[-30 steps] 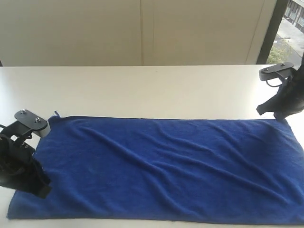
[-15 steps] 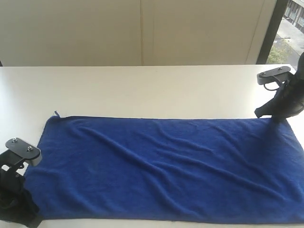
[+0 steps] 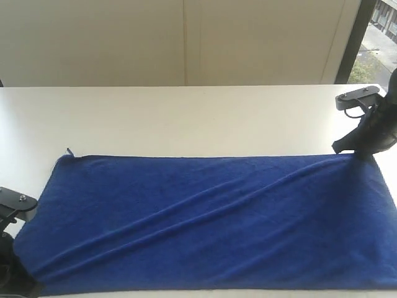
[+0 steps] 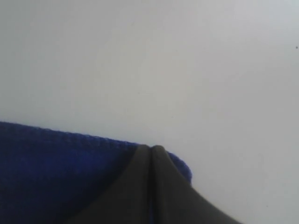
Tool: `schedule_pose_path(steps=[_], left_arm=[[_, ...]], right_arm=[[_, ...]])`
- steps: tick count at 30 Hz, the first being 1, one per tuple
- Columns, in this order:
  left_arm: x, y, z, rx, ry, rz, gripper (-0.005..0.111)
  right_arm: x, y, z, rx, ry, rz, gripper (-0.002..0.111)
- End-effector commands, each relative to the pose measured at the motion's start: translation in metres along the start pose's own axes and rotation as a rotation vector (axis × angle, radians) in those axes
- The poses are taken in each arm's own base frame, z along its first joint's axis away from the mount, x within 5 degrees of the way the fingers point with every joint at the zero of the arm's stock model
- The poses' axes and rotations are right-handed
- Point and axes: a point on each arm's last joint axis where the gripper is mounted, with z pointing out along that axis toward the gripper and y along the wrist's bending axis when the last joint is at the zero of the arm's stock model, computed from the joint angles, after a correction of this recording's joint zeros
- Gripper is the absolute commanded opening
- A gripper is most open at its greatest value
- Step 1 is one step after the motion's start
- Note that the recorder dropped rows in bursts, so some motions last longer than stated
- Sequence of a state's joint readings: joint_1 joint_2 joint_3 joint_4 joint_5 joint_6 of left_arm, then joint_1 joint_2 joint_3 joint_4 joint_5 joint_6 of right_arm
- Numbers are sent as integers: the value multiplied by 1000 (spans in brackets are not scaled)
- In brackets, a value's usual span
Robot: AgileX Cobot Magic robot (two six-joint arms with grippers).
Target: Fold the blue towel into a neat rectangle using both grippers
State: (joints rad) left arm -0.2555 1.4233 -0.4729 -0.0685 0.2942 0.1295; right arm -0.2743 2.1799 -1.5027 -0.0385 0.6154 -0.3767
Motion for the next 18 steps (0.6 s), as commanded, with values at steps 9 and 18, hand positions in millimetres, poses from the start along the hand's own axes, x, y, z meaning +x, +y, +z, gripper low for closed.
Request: schedule_pose_path(steps=[9, 18], left_arm=[[5, -3, -13, 14, -19, -9, 0], [-46, -2, -63, 5, -385, 50, 0]], right_arm=[[0, -1, 4, -16, -14, 42, 0], [-16, -6, -44, 15, -142, 28, 0]])
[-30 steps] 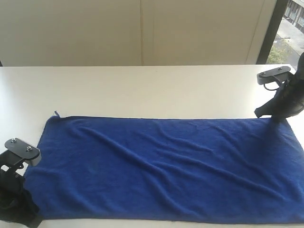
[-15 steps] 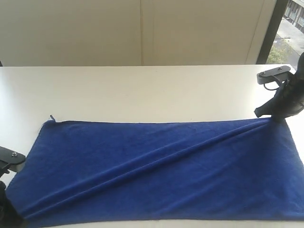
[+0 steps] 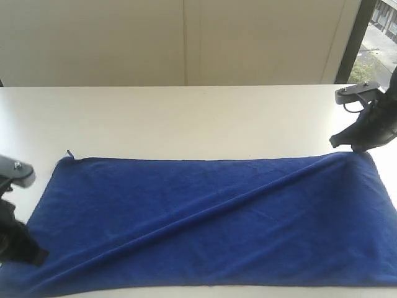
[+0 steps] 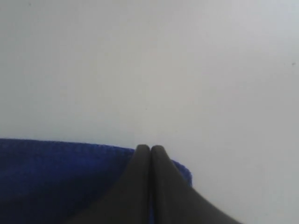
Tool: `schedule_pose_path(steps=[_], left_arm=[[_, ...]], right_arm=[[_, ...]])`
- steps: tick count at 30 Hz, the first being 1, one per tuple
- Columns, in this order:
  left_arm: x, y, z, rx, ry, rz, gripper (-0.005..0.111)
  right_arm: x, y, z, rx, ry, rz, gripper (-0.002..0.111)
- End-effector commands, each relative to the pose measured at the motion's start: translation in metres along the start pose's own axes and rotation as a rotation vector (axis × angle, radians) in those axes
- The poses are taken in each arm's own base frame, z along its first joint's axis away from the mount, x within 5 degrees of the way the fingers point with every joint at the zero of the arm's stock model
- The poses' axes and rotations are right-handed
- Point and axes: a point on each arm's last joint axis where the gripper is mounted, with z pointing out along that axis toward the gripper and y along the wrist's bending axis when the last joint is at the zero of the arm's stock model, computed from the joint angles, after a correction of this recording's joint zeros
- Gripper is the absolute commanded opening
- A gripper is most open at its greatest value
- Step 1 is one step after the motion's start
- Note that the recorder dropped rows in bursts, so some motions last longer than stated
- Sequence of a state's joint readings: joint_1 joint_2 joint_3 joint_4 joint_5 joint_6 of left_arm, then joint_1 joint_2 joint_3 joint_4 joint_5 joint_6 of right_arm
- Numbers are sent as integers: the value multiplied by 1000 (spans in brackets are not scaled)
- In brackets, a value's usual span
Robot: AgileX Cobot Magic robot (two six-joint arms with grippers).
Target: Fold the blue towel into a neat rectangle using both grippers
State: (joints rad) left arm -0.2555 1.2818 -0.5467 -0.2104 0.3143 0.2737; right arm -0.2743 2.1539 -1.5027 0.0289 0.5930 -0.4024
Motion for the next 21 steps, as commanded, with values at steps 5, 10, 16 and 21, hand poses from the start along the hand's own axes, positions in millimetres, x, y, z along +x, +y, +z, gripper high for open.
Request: schedule_pose_path(steps=[5, 10, 16, 21], left_arm=[[-77, 17, -8, -103, -278, 97, 0], [-124, 33, 43, -89, -196, 169, 0], [-157, 45, 92, -74, -117, 234, 0], [-169, 49, 105, -71, -105, 294, 0]], right_arm=[[-9, -2, -76, 20, -70, -9, 0], [28, 24, -107, -30, 22, -11, 0], [102, 53, -123, -60, 151, 63, 0], [142, 68, -125, -80, 213, 111, 0]])
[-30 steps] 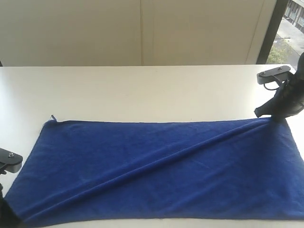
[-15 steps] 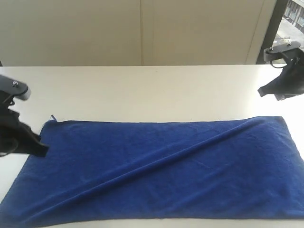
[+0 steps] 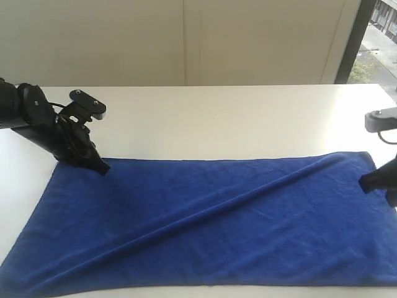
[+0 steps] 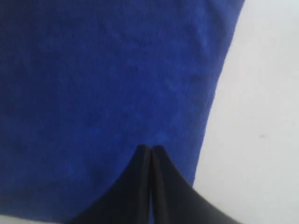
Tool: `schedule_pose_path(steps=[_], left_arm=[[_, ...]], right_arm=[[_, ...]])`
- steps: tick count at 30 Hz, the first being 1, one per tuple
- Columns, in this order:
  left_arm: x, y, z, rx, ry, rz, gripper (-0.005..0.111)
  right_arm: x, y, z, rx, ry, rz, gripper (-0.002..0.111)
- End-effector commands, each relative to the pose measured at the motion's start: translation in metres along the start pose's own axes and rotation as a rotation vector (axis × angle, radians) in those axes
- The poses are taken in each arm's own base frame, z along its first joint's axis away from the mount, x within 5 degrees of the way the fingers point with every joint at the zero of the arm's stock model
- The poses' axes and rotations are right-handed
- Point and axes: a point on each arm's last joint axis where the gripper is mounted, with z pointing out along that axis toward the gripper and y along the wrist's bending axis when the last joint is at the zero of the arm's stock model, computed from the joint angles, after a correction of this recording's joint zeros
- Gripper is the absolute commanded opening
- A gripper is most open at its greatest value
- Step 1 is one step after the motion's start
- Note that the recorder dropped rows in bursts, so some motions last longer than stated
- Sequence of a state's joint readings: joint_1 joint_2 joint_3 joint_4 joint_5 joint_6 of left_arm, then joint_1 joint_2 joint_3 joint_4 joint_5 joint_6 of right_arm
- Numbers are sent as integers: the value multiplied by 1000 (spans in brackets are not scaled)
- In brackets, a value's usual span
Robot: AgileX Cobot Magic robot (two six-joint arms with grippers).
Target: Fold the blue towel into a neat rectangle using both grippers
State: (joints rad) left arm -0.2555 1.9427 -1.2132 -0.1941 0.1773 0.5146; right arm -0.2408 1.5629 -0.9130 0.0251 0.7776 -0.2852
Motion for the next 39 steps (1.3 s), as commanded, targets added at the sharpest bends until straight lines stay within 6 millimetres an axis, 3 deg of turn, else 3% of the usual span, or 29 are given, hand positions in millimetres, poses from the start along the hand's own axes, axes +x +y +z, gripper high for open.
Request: schedule_pose_path(steps=[1, 4, 16, 28, 39], left_arm=[[-7, 5, 6, 9, 10, 50, 0], [-5, 9, 6, 2, 15, 46, 0], [12, 38, 3, -41, 68, 42, 0], [22, 38, 20, -28, 104, 47, 0], [26, 40, 28, -40, 118, 78, 0]], right_arm=[[34, 9, 10, -17, 64, 30, 0], [45, 13, 19, -31, 80, 44, 0], [53, 16, 27, -39, 82, 57, 0], [59, 15, 49, -40, 178, 29, 0], [66, 9, 51, 20, 263, 11, 0]])
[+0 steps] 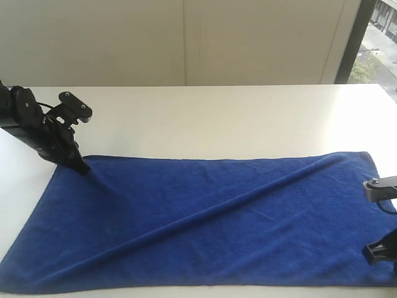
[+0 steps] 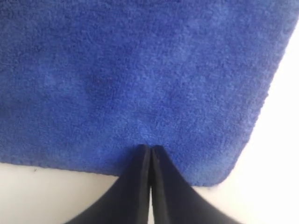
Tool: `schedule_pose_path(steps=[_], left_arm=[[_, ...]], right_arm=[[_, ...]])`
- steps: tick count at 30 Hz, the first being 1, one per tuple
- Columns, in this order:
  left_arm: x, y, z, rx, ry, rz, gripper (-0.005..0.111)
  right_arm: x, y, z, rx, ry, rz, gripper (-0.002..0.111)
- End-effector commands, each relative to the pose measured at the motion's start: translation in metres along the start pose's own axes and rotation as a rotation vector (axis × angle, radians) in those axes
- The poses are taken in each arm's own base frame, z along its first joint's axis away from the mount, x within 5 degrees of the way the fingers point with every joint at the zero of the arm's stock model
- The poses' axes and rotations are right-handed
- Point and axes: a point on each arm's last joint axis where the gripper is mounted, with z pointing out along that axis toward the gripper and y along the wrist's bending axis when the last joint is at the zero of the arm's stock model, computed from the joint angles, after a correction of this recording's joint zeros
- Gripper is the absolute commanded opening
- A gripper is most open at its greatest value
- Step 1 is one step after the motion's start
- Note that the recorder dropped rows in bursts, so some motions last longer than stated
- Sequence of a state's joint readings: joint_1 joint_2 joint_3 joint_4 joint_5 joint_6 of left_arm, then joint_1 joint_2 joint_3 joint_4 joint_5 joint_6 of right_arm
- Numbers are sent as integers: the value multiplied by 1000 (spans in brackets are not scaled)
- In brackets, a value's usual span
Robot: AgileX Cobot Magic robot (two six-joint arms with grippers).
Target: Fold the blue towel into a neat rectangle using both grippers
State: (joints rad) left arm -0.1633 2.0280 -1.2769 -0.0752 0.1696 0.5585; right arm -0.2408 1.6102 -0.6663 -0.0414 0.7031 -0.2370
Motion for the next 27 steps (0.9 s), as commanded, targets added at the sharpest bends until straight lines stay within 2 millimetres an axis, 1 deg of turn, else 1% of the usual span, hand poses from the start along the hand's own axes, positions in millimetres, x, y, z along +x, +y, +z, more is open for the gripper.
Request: schedule_pose_path(steps=[1, 6, 8, 9, 10, 12, 14, 20, 27], left_arm=[[11, -2, 9, 32, 60, 3, 0], [15, 4, 8, 28, 67, -14, 0], [15, 3, 8, 30, 70, -15, 0], [15, 3, 8, 30, 70, -15, 0], [15, 3, 8, 30, 70, -15, 0], [15, 3, 8, 30, 70, -15, 0], [15, 3, 8, 30, 70, -15, 0], [16, 3, 8, 33, 73, -15, 0], [15, 3, 8, 31, 71, -15, 0]], right_arm=[[5, -4, 0, 43, 47, 25, 0], [6, -4, 0, 49, 65, 18, 0], [-2, -6, -12, 57, 3, 30, 0], [-4, -7, -22, 73, -68, 31, 0], [-6, -7, -27, 85, -119, 30, 0], [-8, -8, -29, 93, -148, 26, 0], [-8, -8, -25, 90, -132, 24, 0], [-8, -8, -1, 60, -3, 18, 0], [-4, -9, 8, 67, 79, 15, 0]])
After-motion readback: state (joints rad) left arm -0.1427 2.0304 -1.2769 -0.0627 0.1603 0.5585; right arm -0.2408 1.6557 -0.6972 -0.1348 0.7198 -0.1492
